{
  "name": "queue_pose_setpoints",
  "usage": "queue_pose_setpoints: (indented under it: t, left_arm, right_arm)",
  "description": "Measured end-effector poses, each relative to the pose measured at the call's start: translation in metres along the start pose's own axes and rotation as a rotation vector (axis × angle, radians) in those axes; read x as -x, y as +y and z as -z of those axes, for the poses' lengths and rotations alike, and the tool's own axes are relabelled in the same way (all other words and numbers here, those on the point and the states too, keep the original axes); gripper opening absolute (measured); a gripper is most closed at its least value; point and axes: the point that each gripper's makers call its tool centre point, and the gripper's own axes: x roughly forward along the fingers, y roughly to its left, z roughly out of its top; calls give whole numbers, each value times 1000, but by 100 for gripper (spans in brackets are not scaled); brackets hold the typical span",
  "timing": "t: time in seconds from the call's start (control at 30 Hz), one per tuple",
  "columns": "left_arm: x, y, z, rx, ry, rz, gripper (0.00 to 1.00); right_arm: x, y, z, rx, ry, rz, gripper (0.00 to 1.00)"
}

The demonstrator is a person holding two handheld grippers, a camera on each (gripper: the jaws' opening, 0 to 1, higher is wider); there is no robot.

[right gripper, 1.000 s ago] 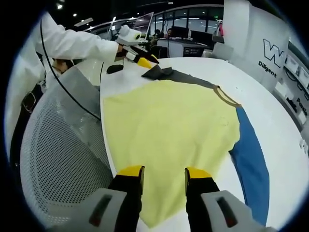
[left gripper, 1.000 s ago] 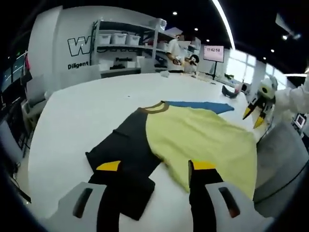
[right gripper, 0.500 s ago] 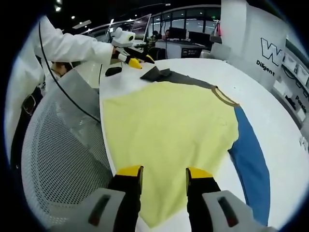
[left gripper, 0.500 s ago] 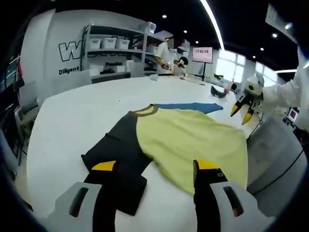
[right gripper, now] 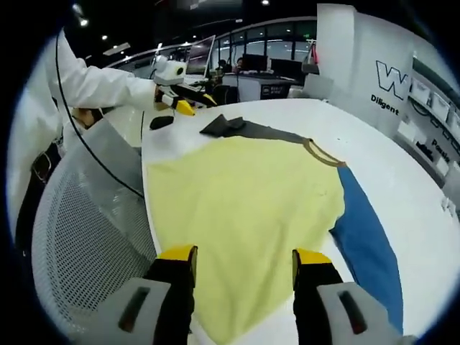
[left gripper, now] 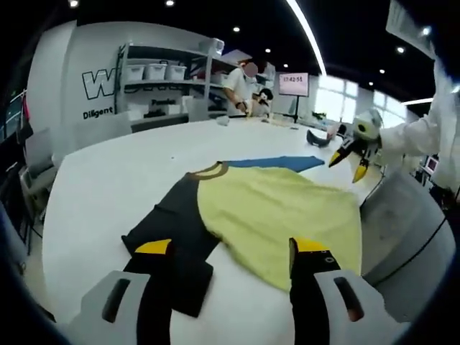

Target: Fold the garment on the visible template until the final outline fits inside the template.

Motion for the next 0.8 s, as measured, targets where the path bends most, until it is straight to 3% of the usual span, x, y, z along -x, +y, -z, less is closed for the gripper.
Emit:
queue_pose_setpoints:
  t: [0.53,0.8]
  left_arm:
    - [4,-3,-3,-3,-7,7,61]
    - [3,-2,-6,-7,-16,13,62]
  right_arm:
    - [17,-34,-5,-69,-65,69,66]
    - [21,-40,-4,-87,-80,72,69]
